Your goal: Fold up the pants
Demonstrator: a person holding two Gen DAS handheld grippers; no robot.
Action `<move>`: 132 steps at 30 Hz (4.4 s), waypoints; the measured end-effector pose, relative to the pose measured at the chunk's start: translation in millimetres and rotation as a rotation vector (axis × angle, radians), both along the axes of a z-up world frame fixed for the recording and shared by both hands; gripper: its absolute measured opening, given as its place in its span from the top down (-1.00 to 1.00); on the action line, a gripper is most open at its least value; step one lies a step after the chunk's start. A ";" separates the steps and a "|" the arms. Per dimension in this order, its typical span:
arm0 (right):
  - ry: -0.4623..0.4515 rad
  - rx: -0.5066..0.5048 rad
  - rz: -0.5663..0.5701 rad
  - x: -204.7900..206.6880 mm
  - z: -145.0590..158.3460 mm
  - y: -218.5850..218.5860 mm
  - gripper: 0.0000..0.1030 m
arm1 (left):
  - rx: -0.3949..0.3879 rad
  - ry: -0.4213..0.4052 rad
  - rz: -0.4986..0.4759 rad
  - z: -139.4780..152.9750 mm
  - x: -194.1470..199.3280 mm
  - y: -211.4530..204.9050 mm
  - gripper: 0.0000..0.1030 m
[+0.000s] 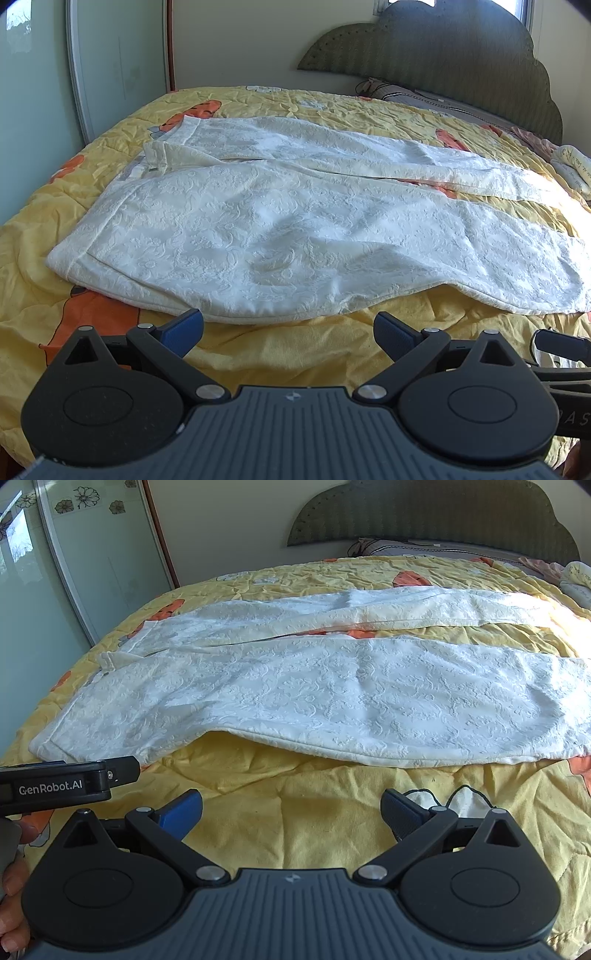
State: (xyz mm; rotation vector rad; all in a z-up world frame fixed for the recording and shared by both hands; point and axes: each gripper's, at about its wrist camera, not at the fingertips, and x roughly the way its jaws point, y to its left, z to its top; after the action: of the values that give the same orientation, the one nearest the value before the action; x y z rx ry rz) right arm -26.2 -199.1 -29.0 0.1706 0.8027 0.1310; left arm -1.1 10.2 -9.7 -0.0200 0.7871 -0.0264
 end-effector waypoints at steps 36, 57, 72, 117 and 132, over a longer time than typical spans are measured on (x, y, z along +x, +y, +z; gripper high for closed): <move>-0.054 0.143 0.701 263.2 52.6 35.0 -1.00 | -0.057 -0.090 0.106 37.0 97.1 79.8 -0.89; 0.013 0.000 0.775 474.1 -20.5 110.2 0.43 | -0.270 0.053 0.203 20.2 209.0 138.1 -0.88; -0.620 -0.707 1.109 221.8 -15.1 125.7 0.83 | -0.684 -0.089 0.409 33.2 278.0 184.8 -0.91; -0.432 -0.454 1.072 56.4 -21.3 138.5 0.79 | -0.255 0.008 0.281 -18.5 69.4 175.2 0.86; -0.123 -0.011 0.804 97.2 5.5 47.0 0.10 | -0.188 0.036 0.352 -0.9 49.5 174.9 0.47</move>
State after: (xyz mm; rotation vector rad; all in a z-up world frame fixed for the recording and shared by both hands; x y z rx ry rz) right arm 71.1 -152.0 -23.6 -0.1800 0.7107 0.8857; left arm 48.4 185.1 -10.7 -0.3372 0.8060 0.2338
